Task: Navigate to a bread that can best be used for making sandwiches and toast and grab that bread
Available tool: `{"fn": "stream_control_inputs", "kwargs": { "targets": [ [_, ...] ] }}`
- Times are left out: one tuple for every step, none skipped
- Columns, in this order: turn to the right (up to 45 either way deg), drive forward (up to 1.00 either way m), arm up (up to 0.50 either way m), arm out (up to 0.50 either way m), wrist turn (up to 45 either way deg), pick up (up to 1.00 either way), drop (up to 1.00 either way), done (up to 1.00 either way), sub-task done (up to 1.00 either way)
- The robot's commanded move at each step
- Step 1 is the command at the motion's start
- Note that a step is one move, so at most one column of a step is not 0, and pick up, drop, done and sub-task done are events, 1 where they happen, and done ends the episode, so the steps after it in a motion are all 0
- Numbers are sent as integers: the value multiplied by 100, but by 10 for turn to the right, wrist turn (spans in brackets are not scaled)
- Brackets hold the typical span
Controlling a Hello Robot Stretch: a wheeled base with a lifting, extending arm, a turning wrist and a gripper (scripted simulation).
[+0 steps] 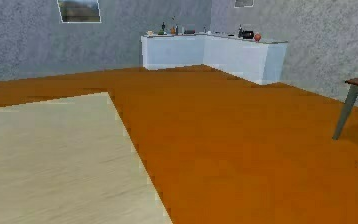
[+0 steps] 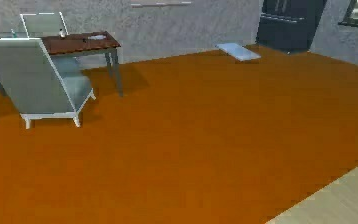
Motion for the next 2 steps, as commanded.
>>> {"fn": "stream_control_inputs", "kwargs": {
  "targets": [
    [0, 100, 0, 0, 0, 0, 0, 0, 0],
    [0, 100, 0, 0, 0, 0, 0, 0, 0]
  ]
}}
